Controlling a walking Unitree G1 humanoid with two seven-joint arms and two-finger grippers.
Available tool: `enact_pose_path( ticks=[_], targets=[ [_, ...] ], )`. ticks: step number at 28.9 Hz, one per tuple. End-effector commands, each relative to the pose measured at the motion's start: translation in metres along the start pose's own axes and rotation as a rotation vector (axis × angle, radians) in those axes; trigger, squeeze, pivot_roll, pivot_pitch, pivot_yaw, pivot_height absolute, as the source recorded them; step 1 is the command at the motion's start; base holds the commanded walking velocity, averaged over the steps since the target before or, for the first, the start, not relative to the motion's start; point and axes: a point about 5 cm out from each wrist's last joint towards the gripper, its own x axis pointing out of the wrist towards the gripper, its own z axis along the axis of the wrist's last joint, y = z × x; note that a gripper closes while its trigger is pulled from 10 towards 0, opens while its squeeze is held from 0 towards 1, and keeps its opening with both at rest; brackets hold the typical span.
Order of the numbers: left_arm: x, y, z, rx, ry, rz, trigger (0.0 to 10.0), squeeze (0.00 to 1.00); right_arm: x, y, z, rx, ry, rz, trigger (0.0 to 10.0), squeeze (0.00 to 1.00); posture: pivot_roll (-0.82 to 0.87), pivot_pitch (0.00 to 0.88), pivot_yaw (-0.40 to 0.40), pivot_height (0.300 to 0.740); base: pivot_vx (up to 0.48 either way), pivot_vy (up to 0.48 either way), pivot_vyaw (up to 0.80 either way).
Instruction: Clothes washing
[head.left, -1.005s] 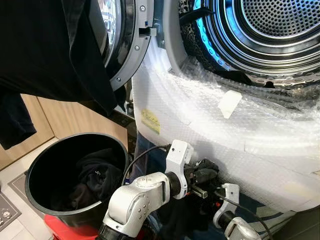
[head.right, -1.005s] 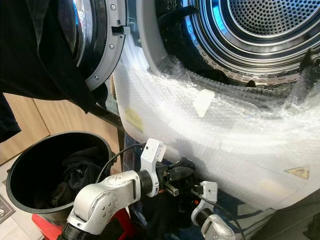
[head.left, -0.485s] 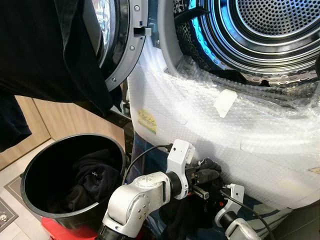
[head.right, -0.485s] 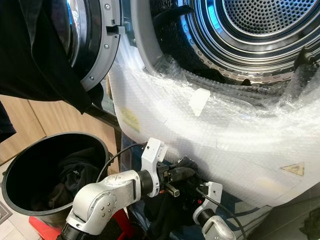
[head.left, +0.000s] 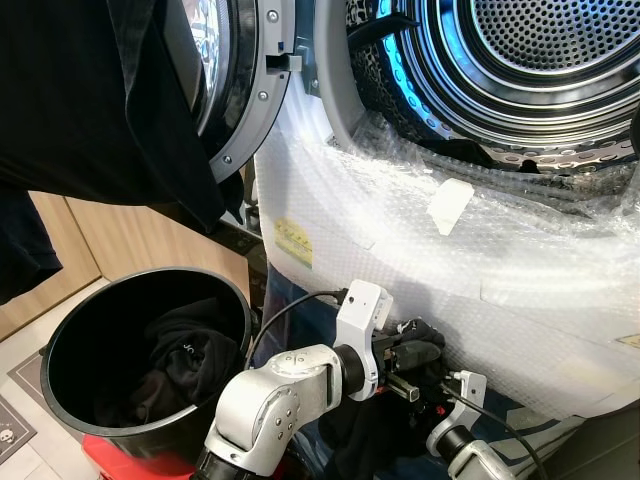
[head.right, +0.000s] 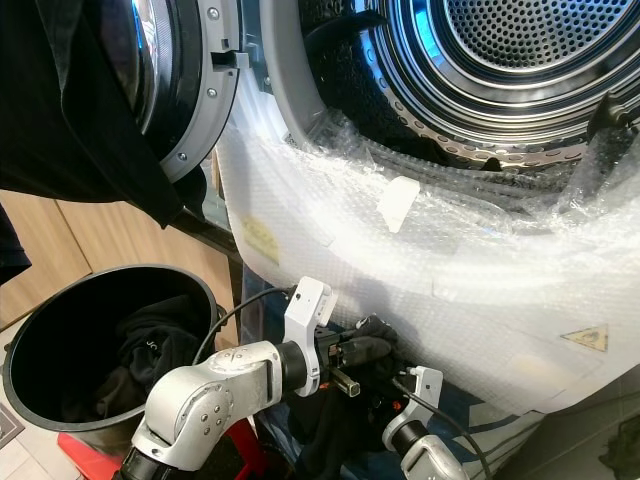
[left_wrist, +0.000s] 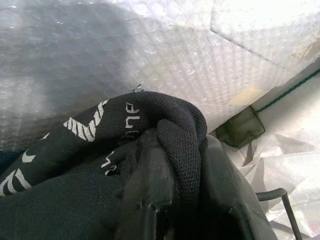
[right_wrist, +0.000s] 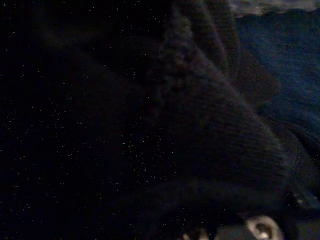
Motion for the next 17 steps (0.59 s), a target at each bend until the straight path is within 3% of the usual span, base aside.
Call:
enact_pose_path(
  ticks=[1, 17],
  targets=[
    [0.0008, -0.0123, 0.0057, 0.005, -0.021, -0.067, 0.0, 0.00, -0.0043, -0.0042, 0.0022, 0.015, -0.017, -0.009, 0.0, 0.00, 0.30, 0.020, -0.060, 0.740, 0.000, 0.000, 0.00],
    [0.0004, -0.0219, 0.0091, 0.069, -0.010, -0.117, 0.0, 0.00, -0.0054, -0.0044, 0.0040, 0.086, -0.054, 0.023, 0.0, 0.00, 0.33, 0.021, -0.064, 0.740, 0.000, 0.000, 0.00]
  ],
)
